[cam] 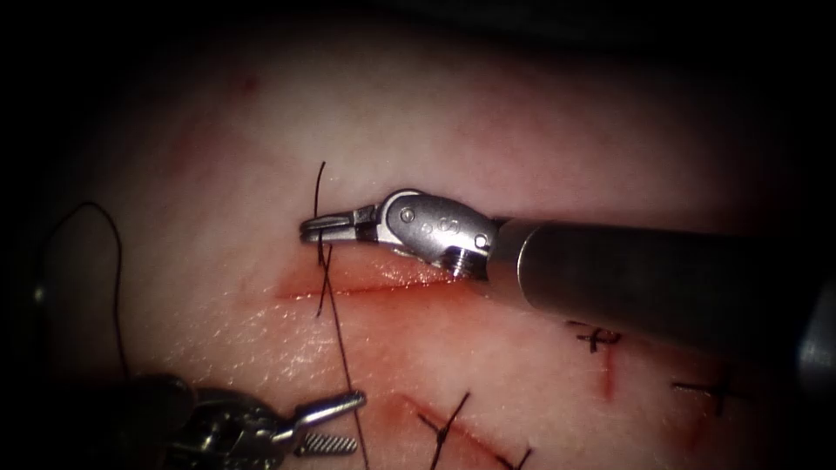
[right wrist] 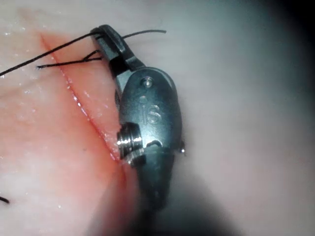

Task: Wound Closure
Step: Grab the suture with the right end-effector to advance a greater length of suture to the left end-effector, then with the left tool, wrap the suture counter-clockwise around the right tool two times.

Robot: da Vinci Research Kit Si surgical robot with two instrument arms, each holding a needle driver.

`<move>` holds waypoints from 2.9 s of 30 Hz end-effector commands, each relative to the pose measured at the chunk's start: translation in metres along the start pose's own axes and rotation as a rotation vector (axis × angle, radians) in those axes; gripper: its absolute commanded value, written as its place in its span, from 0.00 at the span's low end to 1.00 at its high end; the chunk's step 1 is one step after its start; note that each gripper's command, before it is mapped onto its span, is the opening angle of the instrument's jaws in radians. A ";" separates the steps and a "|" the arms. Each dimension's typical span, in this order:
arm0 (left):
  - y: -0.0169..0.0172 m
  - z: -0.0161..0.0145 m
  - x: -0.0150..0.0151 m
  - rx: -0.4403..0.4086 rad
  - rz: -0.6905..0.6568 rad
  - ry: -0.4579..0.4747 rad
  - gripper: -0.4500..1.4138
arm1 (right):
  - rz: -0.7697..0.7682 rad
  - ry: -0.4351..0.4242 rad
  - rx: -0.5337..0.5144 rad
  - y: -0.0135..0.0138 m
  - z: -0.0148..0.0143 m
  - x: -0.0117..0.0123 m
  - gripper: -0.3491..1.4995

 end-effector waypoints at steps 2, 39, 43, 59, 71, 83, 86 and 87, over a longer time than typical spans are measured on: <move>0.0007 0.0011 -0.0005 -0.016 0.009 -0.002 0.43 | -0.002 0.002 0.002 0.0002 0.0008 -0.0002 0.00; -0.0004 -0.0086 0.0002 -0.027 -0.092 -0.128 0.00 | -0.008 0.002 0.041 -0.0065 -0.0023 0.0012 0.00; -0.0018 -0.0129 -0.0004 0.016 -0.118 -0.169 0.00 | 0.079 -0.004 0.030 -0.0090 -0.0031 0.0026 0.60; -0.0077 -0.0159 0.0008 0.070 -0.027 -0.221 0.00 | 0.237 0.085 -0.137 -0.0042 -0.0062 0.0112 0.52; -0.0094 -0.0154 0.0005 0.055 0.042 -0.234 0.00 | 0.243 -0.049 0.115 0.0015 0.0026 0.0038 0.00; -0.0108 -0.0132 -0.0036 0.048 0.025 -0.206 0.00 | 0.327 0.078 0.246 -0.0021 0.0027 0.0048 0.00; -0.0108 -0.0125 -0.0047 0.051 0.008 -0.200 0.00 | 0.329 0.079 0.257 -0.0028 0.0027 0.0047 0.00; -0.0107 -0.0122 -0.0052 0.055 0.002 -0.196 0.00 | 0.333 0.080 0.259 -0.0029 0.0027 0.0046 0.00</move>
